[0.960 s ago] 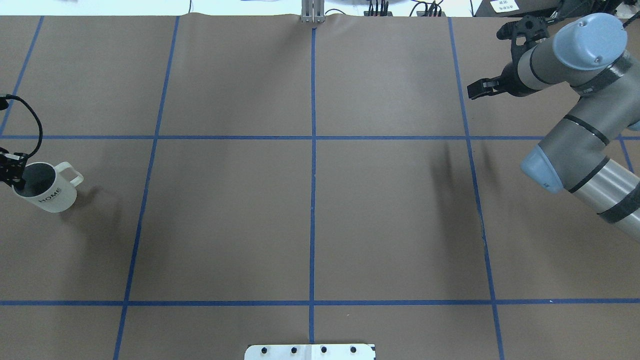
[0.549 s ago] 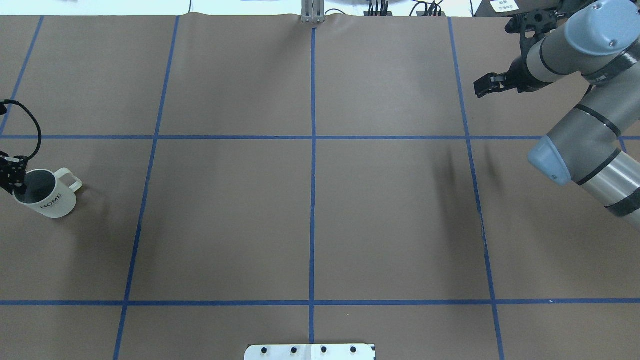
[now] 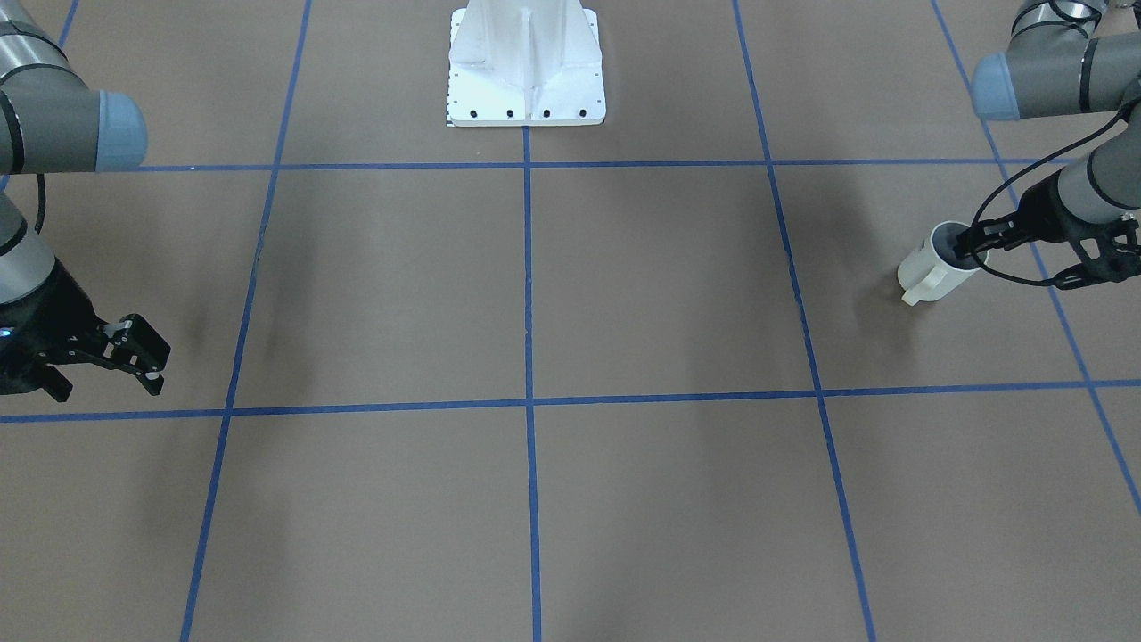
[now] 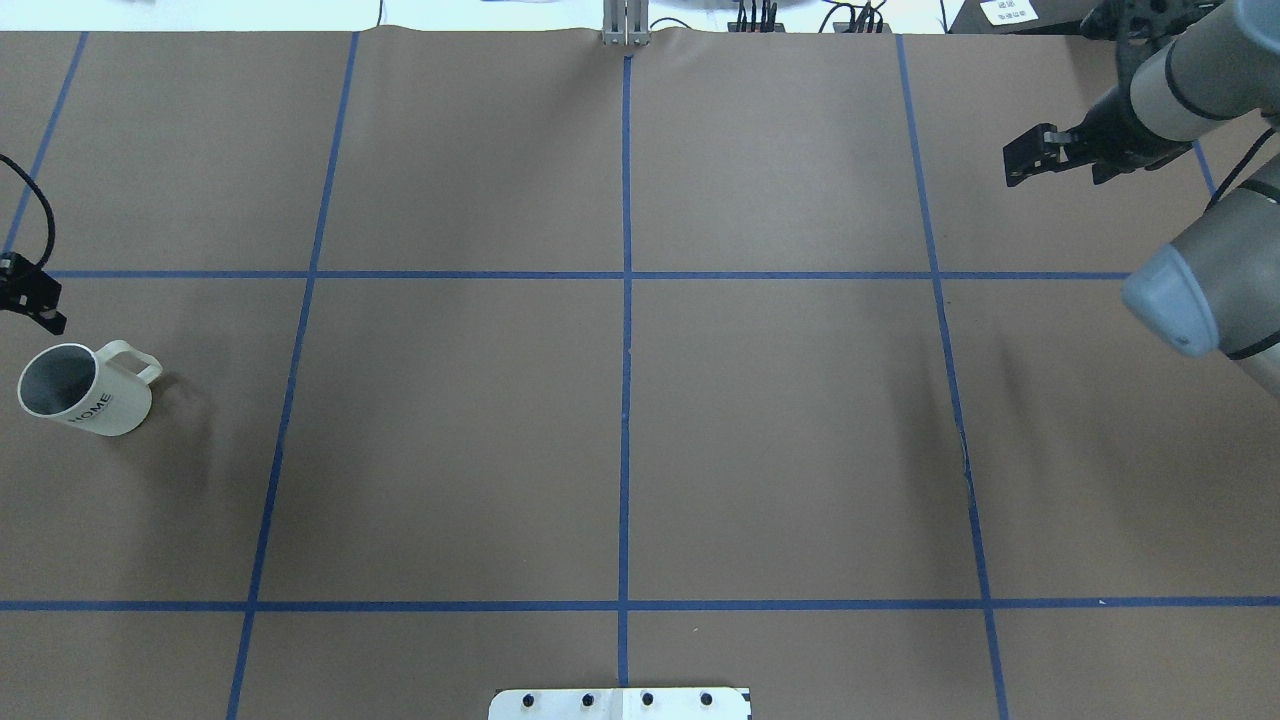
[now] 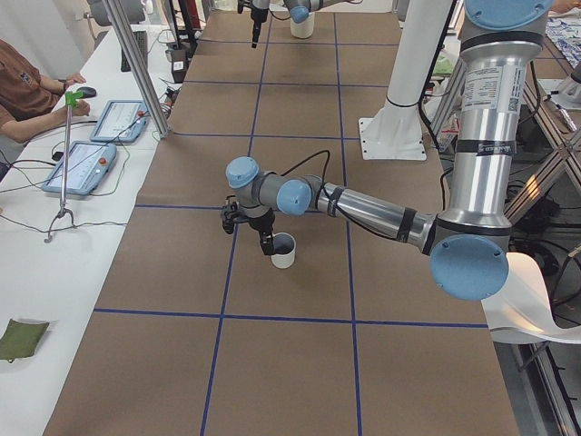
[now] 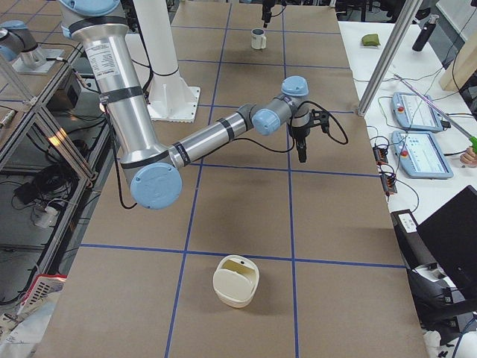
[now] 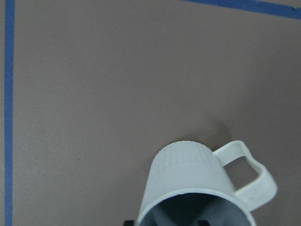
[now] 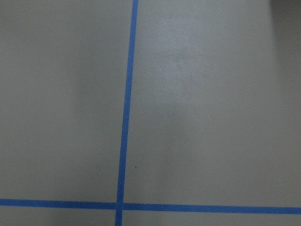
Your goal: Left arm hands cup to right arm to dump lemon
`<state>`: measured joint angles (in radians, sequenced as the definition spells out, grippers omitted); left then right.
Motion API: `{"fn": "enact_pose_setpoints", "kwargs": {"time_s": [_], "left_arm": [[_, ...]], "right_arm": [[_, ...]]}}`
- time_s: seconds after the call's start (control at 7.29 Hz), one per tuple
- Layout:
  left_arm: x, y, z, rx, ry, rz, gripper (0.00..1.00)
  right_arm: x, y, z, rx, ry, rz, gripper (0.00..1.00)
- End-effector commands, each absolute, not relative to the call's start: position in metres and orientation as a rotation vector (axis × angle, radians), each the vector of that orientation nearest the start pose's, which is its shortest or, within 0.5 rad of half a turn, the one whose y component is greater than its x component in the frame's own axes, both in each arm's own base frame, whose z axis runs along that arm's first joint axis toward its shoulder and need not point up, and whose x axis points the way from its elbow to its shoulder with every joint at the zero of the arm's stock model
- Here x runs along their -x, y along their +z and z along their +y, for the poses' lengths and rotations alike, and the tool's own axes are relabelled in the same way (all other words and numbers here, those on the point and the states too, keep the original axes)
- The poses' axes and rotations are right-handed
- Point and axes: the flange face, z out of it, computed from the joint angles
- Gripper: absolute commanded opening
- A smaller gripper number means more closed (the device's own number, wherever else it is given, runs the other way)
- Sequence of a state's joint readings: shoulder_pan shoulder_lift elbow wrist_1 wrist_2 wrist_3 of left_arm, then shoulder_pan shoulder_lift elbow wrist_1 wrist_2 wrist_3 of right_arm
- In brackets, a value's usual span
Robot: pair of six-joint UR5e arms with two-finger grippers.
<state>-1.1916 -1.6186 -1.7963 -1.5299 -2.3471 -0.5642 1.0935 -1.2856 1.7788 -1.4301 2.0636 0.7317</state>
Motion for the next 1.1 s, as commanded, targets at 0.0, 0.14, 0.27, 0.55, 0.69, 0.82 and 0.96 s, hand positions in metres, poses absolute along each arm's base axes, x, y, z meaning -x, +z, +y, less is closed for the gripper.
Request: {"fn": "enact_pose_setpoints", "kwargs": {"time_s": [0.0,0.14,0.27,0.55,0.69,0.82,0.96], "left_arm": [[-0.07,0.512,-0.507,0.009,-0.002,0.812,1.0],[-0.045,0.519,-0.511,-0.039,0.041,0.809,1.0],[-0.022,0.539,-0.516,-0.057,0.073,0.8,1.0],[0.021,0.587,-0.517,-0.056,0.084,0.79,1.0],[0.039,0.588,-0.52,-0.064,0.05,0.786,1.0],[0.041,0.587,-0.52,-0.052,0.039,0.795,1.0],[0.048,0.585,-0.521,-0.027,0.01,0.812,1.0]], "right_arm": [[0.127,0.428,-0.534,-0.226,-0.005,-0.714,1.0],[0.088,0.461,-0.519,-0.199,-0.031,-0.729,1.0],[0.045,0.499,-0.501,-0.182,-0.076,-0.745,1.0],[-0.024,0.566,-0.442,-0.129,-0.044,-0.796,1.0],[-0.033,0.586,-0.422,-0.095,-0.009,-0.796,1.0],[-0.032,0.592,-0.423,-0.079,0.007,-0.79,1.0],[-0.033,0.604,-0.423,-0.059,0.016,-0.785,1.0]]}}
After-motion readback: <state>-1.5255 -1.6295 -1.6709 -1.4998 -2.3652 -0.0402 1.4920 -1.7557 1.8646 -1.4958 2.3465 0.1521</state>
